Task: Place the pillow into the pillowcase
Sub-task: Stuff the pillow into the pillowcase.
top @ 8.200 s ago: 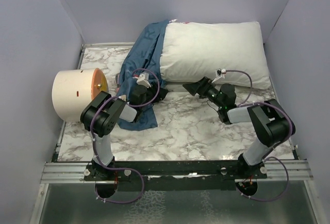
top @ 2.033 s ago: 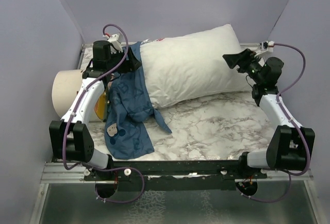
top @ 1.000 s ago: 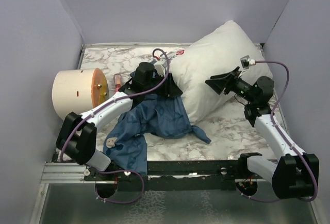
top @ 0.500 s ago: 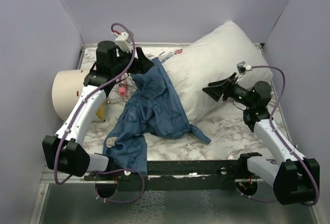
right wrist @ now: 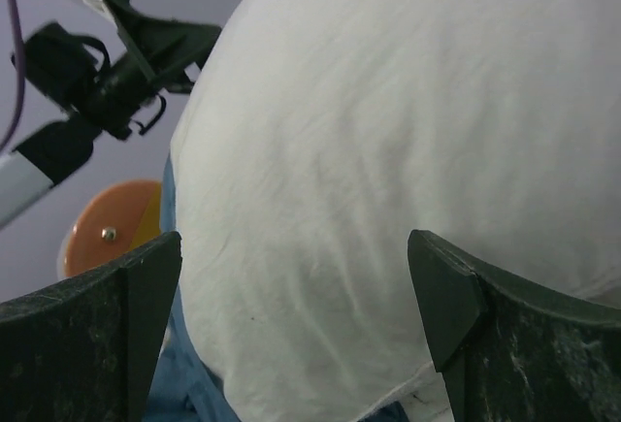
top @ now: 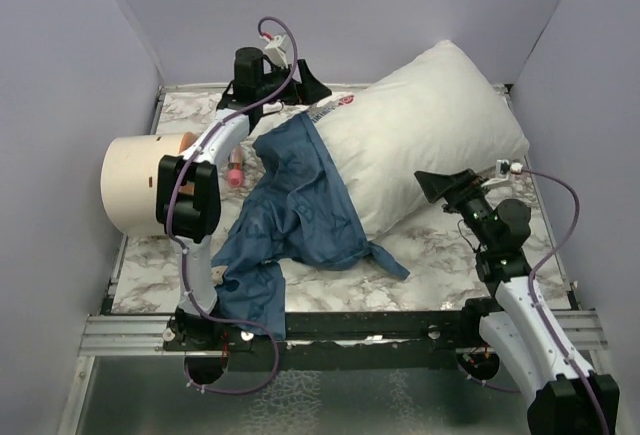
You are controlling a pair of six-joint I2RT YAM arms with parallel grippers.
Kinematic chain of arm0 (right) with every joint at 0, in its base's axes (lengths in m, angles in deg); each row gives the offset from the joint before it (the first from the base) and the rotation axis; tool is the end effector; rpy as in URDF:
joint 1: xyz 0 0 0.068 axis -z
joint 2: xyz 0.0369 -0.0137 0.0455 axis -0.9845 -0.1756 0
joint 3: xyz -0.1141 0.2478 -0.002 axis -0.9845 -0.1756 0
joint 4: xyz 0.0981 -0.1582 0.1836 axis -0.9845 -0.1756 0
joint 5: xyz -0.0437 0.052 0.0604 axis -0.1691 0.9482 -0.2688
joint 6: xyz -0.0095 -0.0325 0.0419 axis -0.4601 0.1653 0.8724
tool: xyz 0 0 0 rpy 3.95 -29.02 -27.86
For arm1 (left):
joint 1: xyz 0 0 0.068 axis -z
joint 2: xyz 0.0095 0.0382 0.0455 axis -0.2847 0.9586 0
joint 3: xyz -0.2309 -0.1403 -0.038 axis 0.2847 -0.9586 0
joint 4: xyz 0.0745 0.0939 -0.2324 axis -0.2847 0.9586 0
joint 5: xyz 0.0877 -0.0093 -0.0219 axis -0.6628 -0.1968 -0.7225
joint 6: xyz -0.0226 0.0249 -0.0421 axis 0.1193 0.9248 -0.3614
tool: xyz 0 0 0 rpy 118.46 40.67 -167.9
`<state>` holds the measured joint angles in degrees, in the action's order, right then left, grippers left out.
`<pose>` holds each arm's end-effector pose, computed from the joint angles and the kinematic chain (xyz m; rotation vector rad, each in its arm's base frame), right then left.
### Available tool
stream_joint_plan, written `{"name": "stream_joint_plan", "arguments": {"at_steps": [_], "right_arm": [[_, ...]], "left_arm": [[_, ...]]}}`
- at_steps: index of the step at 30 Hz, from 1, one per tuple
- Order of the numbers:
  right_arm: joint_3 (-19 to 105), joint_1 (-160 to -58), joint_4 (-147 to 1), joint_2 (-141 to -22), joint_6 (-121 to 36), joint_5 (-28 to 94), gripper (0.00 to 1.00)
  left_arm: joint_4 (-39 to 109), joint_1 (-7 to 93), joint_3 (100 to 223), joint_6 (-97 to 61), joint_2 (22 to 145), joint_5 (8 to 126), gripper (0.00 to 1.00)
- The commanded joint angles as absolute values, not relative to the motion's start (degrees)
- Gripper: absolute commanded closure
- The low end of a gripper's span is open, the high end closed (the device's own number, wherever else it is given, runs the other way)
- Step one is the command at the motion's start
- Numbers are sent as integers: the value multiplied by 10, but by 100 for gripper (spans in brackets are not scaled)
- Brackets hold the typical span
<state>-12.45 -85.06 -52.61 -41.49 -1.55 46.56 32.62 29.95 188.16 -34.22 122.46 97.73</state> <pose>0.1763 0.0291 0.2533 0.3167 1.6520 1.0084 0.4618 -0.1331 0.3294 0.2989 1.8268 -1.1102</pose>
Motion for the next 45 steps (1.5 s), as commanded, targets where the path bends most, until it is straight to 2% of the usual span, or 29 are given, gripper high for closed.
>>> {"name": "stream_joint_plan", "arguments": {"at_steps": [1,5,9,11,17,18,20,24,27,31,39,41,45], "right_arm": [[-162,-848,-582,-356,88,267,0],[-185,-843,-539,-410,134,261,0],[-205,-838,-403,-539,179,315,0],[-198,-837,-354,-598,179,338,1],[-177,-836,-294,-678,174,363,8],[-175,-836,-288,-684,173,366,12],[-172,-836,-270,-694,166,373,25],[-156,-836,-258,-705,138,385,62],[-141,-836,-258,-707,117,395,78],[-124,-836,-259,-706,93,412,84],[-112,-836,-229,-722,64,475,85],[-111,-836,-220,-722,46,492,84],[-111,-836,-234,-692,10,507,83]], "left_arm": [[226,312,1929,-413,1286,1050,10],[187,327,1931,-461,1323,1110,8],[146,336,1882,-483,1310,1134,11],[134,338,1859,-488,1300,1140,17],[120,348,1803,-498,1265,1165,53],[118,351,1793,-495,1256,1165,64],[117,356,1773,-488,1239,1161,80],[123,358,1732,-474,1193,1142,93],[144,359,1710,-450,1155,1129,99],[185,361,1681,-411,1103,1112,100],[259,366,1628,-343,1035,1065,100],[300,364,1645,-322,1038,1026,90],[417,342,1744,-280,1051,913,60]]}}
